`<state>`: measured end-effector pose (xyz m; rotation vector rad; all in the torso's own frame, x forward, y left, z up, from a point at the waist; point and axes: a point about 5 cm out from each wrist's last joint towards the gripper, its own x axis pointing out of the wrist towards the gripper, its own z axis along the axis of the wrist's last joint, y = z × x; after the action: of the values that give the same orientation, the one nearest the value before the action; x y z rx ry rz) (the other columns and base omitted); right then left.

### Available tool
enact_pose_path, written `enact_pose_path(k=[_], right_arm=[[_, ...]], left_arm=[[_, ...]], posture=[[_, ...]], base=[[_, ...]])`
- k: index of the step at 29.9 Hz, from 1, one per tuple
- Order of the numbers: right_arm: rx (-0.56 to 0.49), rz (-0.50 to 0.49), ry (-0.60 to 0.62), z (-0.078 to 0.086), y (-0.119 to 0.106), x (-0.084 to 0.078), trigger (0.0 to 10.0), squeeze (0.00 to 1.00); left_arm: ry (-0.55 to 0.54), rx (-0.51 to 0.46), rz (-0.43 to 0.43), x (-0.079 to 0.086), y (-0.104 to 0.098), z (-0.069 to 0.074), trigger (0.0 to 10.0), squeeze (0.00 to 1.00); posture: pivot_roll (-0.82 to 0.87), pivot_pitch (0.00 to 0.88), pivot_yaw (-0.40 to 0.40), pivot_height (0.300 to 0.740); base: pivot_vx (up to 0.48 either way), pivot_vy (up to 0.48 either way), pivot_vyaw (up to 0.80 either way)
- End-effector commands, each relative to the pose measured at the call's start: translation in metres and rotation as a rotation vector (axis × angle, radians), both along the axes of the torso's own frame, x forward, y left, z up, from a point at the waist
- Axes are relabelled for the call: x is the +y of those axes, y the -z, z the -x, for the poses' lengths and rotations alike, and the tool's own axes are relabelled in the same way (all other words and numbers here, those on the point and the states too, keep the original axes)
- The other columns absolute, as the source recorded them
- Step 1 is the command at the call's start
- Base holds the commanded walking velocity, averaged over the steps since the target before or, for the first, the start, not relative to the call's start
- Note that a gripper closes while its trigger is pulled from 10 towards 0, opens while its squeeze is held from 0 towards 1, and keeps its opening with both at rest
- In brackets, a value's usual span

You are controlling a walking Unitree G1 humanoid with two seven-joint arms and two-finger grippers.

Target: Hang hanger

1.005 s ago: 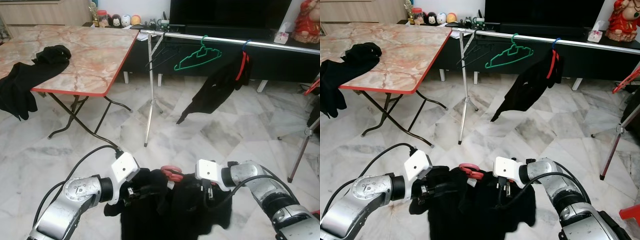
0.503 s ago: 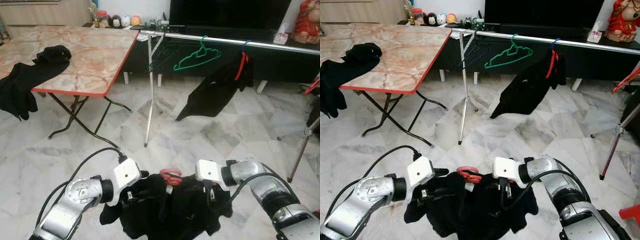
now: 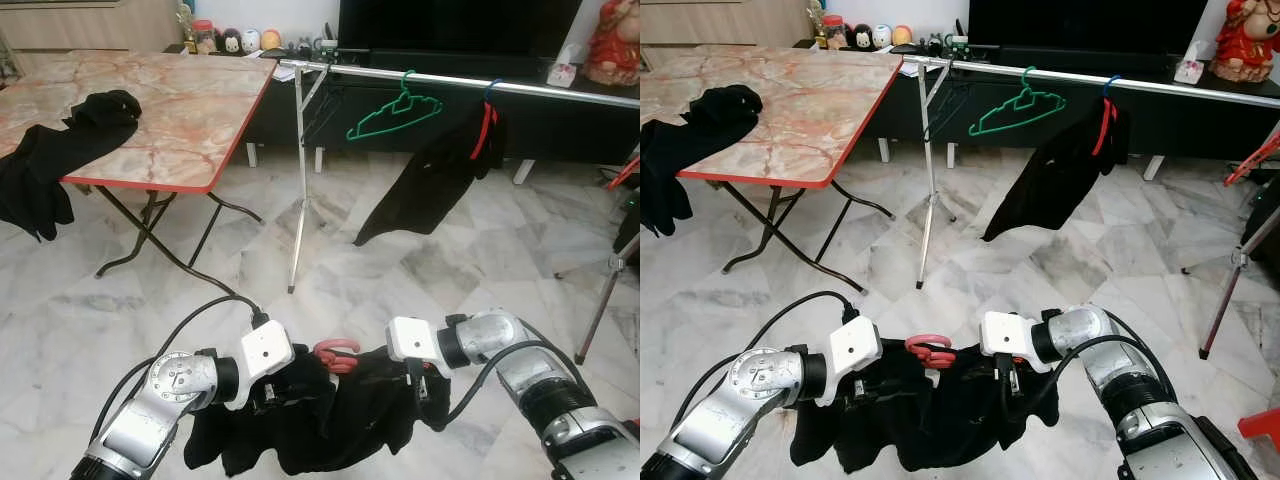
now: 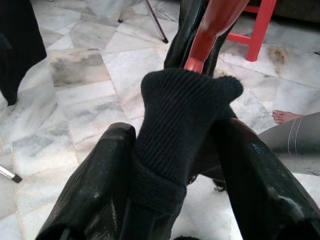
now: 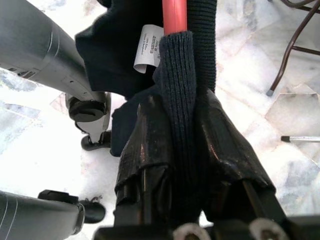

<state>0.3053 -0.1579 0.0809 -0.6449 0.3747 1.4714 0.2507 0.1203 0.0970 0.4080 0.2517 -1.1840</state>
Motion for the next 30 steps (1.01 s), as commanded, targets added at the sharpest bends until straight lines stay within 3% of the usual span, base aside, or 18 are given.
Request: enact_pose_path(k=[1,3,4,5,6,7,8,30], right_arm=[[-0.036,-0.050,-0.003,-0.0033,-0.0100,0.0031,0.0,0.00],[-0.036,-0.051,-0.005,-0.0033,-0.0104,0.0034,0.0,0.00],[-0.037,-0.051,-0.006,-0.0033,-0.0106,0.0036,0.0,0.00],[-0.036,-0.051,-0.006,-0.0033,-0.0106,0.0036,0.0,0.00],[-0.037,-0.051,-0.006,-0.0036,-0.0109,0.0039,0.0,0.00],[-0.038,-0.051,-0.006,-0.0038,-0.0111,0.0042,0.0,0.00],[-0.039,-0.052,-0.005,-0.0040,-0.0113,0.0046,0.0,0.00],[-0.038,-0.045,0.001,-0.0048,-0.0103,0.0067,0.0,0.00]], left_arm=[[0.015,-0.003,-0.009,-0.0012,0.0010,-0.0010,10.0,0.00],[0.014,-0.001,-0.005,-0.0016,0.0013,-0.0013,10.0,0.00],[0.016,0.003,-0.002,-0.0021,0.0015,-0.0015,8.3,0.00],[0.017,0.004,-0.002,-0.0023,0.0015,-0.0016,8.3,0.00],[0.006,-0.002,0.000,-0.0021,0.0011,-0.0030,3.3,0.00],[-0.003,-0.007,0.001,-0.0020,0.0008,-0.0041,3.3,0.00],[-0.004,-0.006,0.004,-0.0019,0.0005,-0.0044,0.0,0.00],[0.031,0.028,0.003,-0.0035,0.0032,-0.0017,0.0,0.00]], posture=[[-0.12,0.000,0.017,0.732],[-0.12,0.000,0.015,0.732],[-0.12,0.000,0.015,0.732],[-0.12,0.000,0.015,0.732],[-0.12,0.000,0.015,0.732],[-0.12,0.000,0.015,0.732],[-0.12,0.000,0.015,0.732],[-0.12,0.000,0.018,0.732]], base=[[0.000,0.000,0.00],[0.000,0.000,0.00],[0.000,0.000,0.00],[0.000,0.000,0.00],[0.000,0.000,0.00],[0.000,0.000,0.00],[0.000,0.000,0.00],[0.000,0.000,0.00]])
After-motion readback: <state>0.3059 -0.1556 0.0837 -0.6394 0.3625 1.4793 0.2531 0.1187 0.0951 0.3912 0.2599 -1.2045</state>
